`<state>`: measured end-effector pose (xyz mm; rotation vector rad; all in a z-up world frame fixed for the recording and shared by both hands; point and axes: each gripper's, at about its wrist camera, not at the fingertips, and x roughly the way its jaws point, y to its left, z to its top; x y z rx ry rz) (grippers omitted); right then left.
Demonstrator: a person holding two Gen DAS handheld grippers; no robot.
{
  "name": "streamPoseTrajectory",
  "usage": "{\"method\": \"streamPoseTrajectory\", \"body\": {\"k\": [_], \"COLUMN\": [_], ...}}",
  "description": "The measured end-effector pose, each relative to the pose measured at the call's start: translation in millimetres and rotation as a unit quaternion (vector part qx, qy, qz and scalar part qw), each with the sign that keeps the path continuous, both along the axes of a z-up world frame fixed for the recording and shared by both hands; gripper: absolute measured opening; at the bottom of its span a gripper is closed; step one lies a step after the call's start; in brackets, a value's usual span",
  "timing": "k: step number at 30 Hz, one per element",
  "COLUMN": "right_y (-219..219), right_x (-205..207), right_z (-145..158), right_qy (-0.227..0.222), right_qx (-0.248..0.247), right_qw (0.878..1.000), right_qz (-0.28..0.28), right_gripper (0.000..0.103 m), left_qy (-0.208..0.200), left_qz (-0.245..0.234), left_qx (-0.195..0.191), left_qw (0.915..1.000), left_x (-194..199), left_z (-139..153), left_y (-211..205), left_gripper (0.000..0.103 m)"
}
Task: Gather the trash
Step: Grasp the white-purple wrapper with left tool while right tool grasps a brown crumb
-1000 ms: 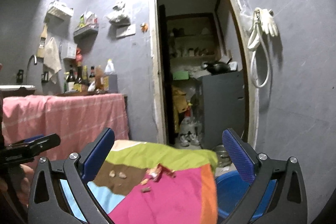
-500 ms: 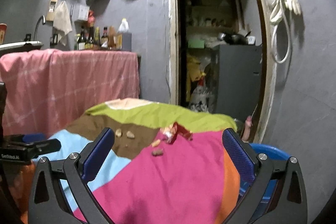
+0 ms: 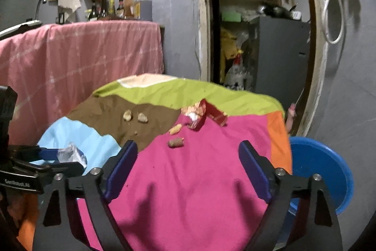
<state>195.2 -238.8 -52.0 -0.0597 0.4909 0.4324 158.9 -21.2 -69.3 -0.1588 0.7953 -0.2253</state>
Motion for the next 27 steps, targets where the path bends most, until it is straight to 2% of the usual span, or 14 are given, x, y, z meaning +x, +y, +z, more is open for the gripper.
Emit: {"method": "streamPoseTrajectory", "body": {"k": [2,8,10,12,14,18,25,27], "right_y": [1,13,17,23,26,32,38,39], "right_x": [6,29,37,46,54,65,70,70], "right_z": [-3,-9,-10,-13,-16,-22,-28,-28], "right_qy": [0.015,0.055,0.066,0.077,0.088,0.102,0.101,0.101], "right_qx": [0.001,-0.018,-0.021,-0.032,-0.037,-0.037,-0.040,-0.038], "right_qw": [1.000,0.998,0.997,0.996,0.994,0.992,0.992,0.992], "right_qz": [0.009,0.033,0.040,0.046,0.051,0.056,0.060,0.062], "right_gripper": [0.076,0.068,0.066,0.058,0.051,0.050,0.049,0.044], "left_qy": [0.001,-0.002,-0.004,0.000,0.003,0.002,0.011,0.009], "left_qz": [0.000,0.004,0.003,0.004,0.006,0.006,0.020,0.022], "left_qx": [0.000,-0.007,-0.004,0.002,0.002,0.010,0.001,0.005], "left_qw": [1.0000,1.0000,1.0000,1.0000,1.0000,0.9999,0.9997,0.9997], "left_x": [3,15,22,26,27,20,10,7], "left_z": [0,2,3,2,2,1,-4,-4], "left_y": [0,3,2,2,5,5,7,5], "left_gripper": [0.052,0.051,0.048,0.039,0.037,0.037,0.037,0.037]}}
